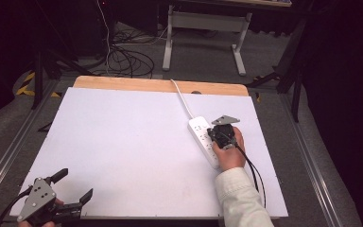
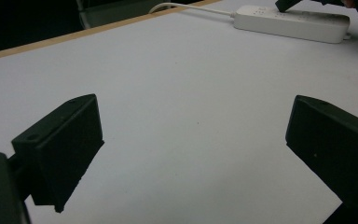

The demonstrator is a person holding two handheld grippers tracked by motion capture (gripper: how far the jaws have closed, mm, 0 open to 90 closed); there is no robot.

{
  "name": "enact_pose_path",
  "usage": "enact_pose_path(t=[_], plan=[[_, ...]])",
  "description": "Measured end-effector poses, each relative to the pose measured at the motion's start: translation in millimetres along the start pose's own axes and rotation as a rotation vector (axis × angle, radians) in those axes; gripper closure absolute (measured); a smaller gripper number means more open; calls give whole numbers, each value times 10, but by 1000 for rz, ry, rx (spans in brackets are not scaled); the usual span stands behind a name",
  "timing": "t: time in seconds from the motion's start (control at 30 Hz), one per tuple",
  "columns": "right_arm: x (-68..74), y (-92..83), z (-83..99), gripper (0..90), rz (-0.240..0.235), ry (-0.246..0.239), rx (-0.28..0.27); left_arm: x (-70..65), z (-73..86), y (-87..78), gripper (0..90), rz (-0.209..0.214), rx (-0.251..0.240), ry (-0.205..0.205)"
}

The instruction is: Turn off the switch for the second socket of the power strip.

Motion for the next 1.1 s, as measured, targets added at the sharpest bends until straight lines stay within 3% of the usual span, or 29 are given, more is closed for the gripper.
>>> enact_pose_path(t=[0.27,0.37,0.4,0.47,0.63,1.1], plan=[[-10,7,3,900,5,6,12,-4,3,3,43,2,1,-5],[-25,1,0,900,-9,37,0,0,2,4,43,2,2,-2],[-34,-21,-20,900,-6,47,-31,4,1,8,43,0,2,0],[-44,-47,-22,900,7,39,-20,-4,4,17,43,6,5,-4],[-39,-212,-141,900,-2,44,-100,-2,3,17,43,4,7,3],[-8,-452,-254,900,0,23,-146,-6,3,21,42,5,6,-4]])
Point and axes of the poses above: each handheld gripper's, and its own axes: y roughly forward along the jaws, z roughly out of its underside, x roughly to its left, the point moved 8 cm from there along y, roughly forward along the jaws, and after that the axes turned 4 degrees about -z, right-handed, at the moved point
